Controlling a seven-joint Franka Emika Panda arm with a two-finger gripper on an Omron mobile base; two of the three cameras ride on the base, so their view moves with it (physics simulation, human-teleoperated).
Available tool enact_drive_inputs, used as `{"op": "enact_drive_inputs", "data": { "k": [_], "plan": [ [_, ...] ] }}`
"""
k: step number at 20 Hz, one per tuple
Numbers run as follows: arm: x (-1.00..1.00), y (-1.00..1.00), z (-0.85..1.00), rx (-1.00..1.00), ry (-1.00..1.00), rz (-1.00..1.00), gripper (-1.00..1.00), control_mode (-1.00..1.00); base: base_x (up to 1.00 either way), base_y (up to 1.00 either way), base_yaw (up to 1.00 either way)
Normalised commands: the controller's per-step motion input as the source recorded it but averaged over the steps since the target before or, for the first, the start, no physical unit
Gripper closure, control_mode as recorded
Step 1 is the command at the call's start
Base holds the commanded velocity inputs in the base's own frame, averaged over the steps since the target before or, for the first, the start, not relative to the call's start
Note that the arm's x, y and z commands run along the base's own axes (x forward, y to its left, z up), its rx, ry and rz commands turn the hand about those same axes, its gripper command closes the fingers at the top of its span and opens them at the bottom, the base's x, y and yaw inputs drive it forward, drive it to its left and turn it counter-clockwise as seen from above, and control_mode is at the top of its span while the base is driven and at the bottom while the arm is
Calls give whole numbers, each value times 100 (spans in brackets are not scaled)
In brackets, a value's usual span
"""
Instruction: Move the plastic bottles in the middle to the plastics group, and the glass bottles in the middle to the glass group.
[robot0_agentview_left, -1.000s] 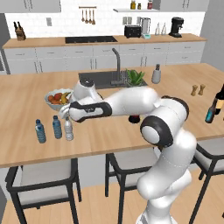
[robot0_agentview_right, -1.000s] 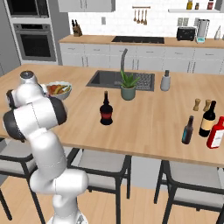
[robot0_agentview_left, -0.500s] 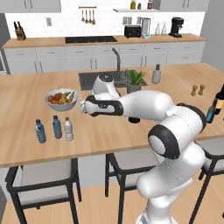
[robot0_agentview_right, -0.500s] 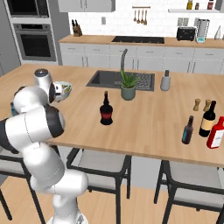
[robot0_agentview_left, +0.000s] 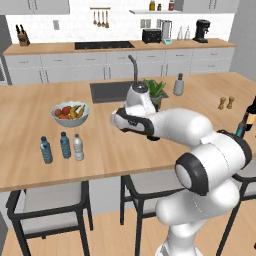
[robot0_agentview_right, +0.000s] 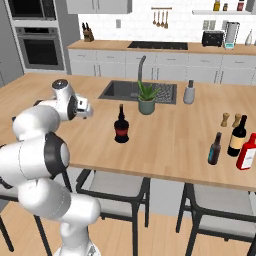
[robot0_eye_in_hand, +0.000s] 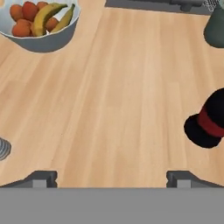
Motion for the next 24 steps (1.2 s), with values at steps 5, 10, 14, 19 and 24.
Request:
{"op": "enact_drive_inputs", "data": {
  "k": [5,10,14,19,24],
  "plan": [
    [1,-80,13,-1,5,-31,-100,-100,0,0,0],
    [1,-78,14,0,3,-24,-100,-100,0,0,0],
    [9,-76,18,1,1,-15,-100,-100,0,0,0],
    [36,-47,9,1,6,-3,-100,-100,0,0,0],
    [43,-16,0,5,0,6,-100,-100,0,0,0]
  ]
}}
